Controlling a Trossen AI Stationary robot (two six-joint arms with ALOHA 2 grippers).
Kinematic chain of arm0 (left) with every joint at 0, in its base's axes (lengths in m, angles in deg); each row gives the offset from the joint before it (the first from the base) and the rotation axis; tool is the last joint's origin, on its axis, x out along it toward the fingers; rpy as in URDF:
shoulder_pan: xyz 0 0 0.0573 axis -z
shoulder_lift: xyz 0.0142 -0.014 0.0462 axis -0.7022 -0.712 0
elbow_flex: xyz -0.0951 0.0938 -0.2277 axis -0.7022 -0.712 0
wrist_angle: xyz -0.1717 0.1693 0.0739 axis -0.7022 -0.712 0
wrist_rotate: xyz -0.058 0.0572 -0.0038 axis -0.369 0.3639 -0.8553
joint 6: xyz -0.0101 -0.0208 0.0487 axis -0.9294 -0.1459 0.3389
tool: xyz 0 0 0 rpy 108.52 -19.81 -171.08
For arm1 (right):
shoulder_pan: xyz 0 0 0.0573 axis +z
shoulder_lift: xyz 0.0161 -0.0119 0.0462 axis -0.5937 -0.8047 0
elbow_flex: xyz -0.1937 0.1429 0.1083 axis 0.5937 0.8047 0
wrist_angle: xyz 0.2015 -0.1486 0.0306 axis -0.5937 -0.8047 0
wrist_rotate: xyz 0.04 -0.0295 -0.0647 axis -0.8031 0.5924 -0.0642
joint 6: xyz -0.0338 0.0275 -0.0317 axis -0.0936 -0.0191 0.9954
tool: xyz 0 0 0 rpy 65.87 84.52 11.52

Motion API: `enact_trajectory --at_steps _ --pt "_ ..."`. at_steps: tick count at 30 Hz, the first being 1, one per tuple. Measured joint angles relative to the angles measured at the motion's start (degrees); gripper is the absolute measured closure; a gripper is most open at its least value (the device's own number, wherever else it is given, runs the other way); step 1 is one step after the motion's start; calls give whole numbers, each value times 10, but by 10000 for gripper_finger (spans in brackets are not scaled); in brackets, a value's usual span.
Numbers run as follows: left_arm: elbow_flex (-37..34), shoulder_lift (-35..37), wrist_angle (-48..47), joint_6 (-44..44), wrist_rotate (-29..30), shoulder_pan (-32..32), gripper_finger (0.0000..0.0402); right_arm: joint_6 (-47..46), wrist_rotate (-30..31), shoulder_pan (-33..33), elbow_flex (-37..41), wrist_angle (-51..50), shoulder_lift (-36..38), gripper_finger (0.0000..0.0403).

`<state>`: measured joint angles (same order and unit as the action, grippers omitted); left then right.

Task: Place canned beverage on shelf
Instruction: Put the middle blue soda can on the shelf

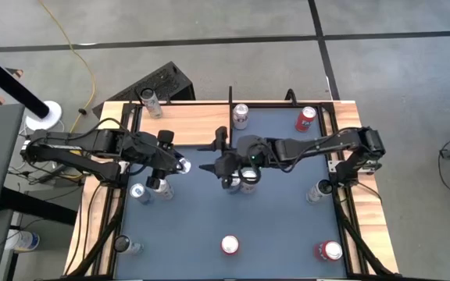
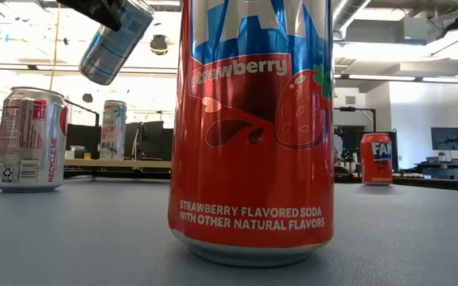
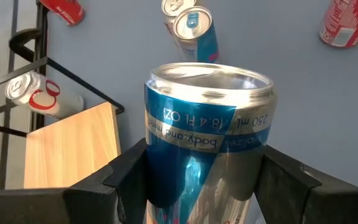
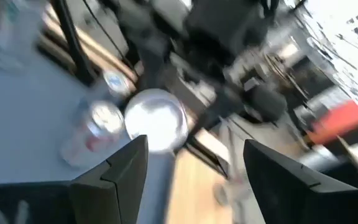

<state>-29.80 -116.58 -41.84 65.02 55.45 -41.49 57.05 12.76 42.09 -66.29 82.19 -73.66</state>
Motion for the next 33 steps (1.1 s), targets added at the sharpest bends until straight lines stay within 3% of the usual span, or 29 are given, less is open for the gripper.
enact_trajectory --at_steps 4,10,20,33 --pt "0 0 14 7 0 0 184 -24 -44 -5 0 10 -12 142" --pt "0 0 34 22 0 0 184 -30 -43 -10 1 81 -48 142" --pt "0 0 43 37 1 0 184 -85 -69 -31 1 84 -55 142" --pt "0 0 63 51 21 0 184 -60 -73 -34 1 100 -55 142"
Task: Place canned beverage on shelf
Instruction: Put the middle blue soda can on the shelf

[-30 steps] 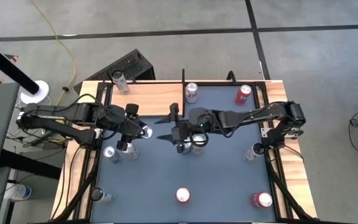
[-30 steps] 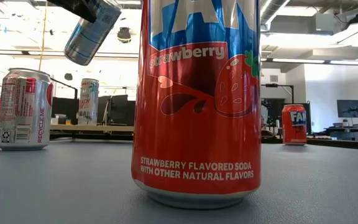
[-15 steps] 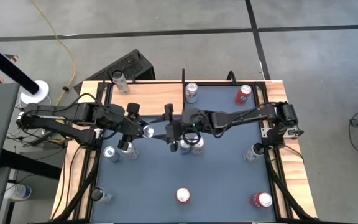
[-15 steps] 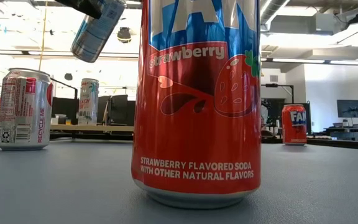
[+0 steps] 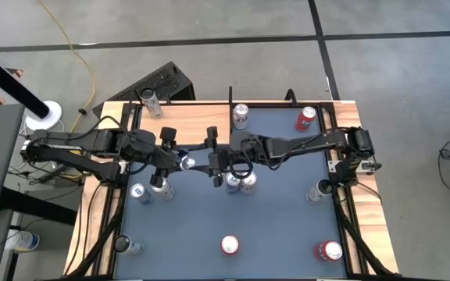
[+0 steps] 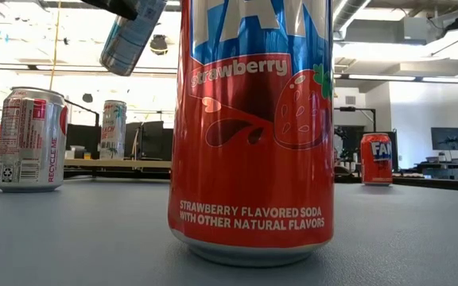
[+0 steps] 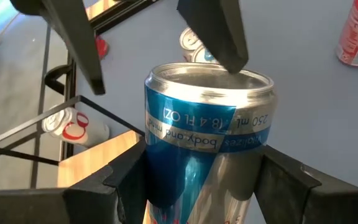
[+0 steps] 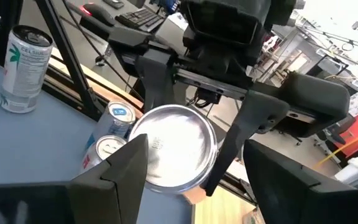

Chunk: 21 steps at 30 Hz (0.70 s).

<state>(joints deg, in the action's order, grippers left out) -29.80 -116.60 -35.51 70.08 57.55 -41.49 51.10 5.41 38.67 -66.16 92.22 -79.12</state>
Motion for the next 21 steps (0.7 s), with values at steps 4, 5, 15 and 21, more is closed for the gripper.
enact_trajectory --at_steps 4,5,15,21 --pt "0 0 -1 -1 6 0 184 17 0 6 0 -8 0 142" --pt "0 0 -1 0 6 0 184 20 2 8 0 -7 0 142" --pt "0 0 -5 7 12 0 184 45 93 28 0 -25 0 127" --pt "0 0 -3 7 12 0 184 15 93 27 -24 -73 0 97"
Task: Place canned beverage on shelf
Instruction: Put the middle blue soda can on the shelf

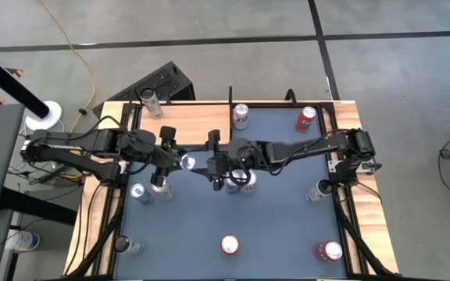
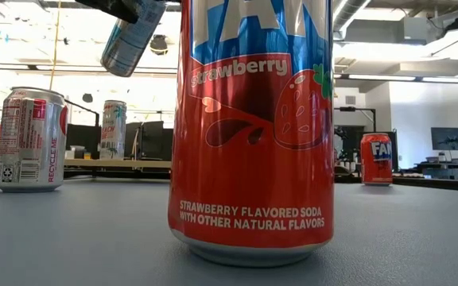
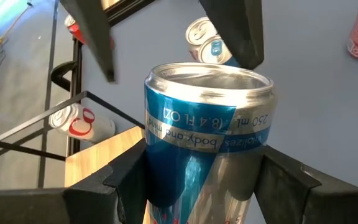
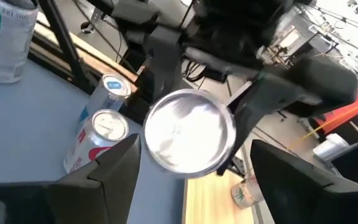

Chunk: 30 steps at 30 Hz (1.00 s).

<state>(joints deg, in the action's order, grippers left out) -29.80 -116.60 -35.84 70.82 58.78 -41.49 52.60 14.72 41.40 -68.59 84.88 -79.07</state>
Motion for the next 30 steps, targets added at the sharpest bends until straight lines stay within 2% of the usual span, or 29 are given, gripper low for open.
enact_trajectory --at_steps 6,12,23,30 --pt "0 0 11 -3 1 0 184 0 -2 -7 0 5 0 72" --pt "0 -5 47 -4 -5 0 184 4 -15 -10 1 9 -12 68" --pt "0 -38 64 7 -2 0 184 4 -33 -9 0 36 -11 79" --pt "0 -30 70 11 -1 0 184 4 -33 -10 0 26 -11 113"
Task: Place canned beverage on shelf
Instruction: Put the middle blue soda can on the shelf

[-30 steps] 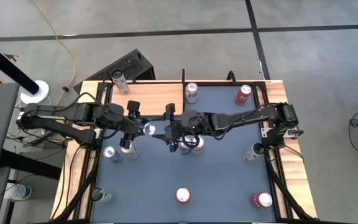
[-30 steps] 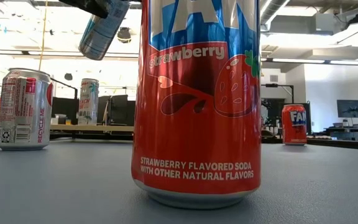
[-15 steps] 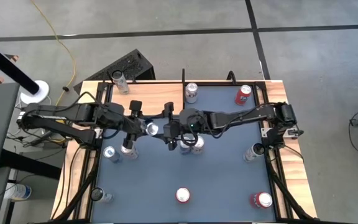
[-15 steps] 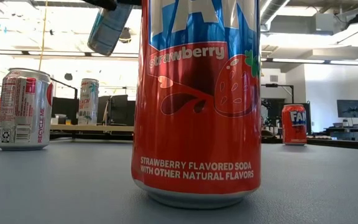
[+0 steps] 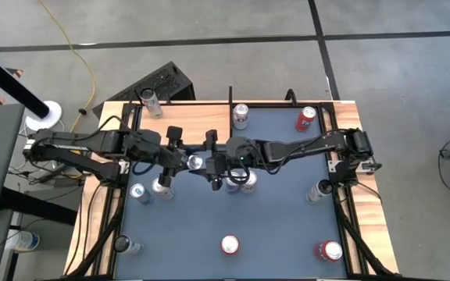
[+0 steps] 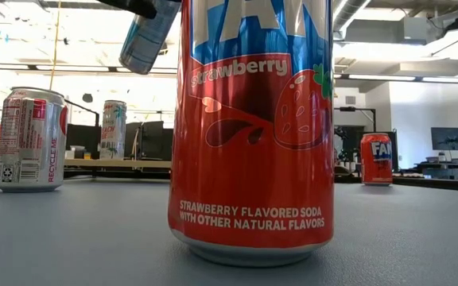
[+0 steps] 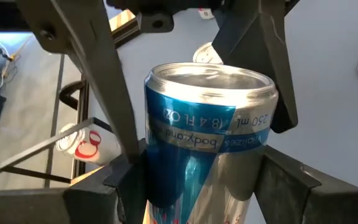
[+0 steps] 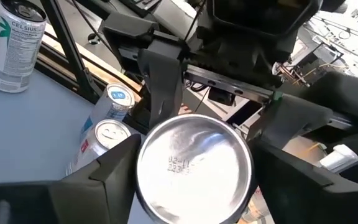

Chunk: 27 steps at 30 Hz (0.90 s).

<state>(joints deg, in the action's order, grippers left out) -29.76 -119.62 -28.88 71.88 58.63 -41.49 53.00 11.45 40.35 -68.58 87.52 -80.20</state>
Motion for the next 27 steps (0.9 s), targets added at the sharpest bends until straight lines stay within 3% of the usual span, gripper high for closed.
enact_trajectory --at_steps 13,21,27 --pt "0 5 0 8 -10 0 177 1 -1 -4 0 -5 0 209" --pt "0 7 -3 1 11 1 131 0 3 -6 0 -36 4 211" --pt "0 20 -45 -6 41 0 124 -6 2 -25 1 -50 13 211"
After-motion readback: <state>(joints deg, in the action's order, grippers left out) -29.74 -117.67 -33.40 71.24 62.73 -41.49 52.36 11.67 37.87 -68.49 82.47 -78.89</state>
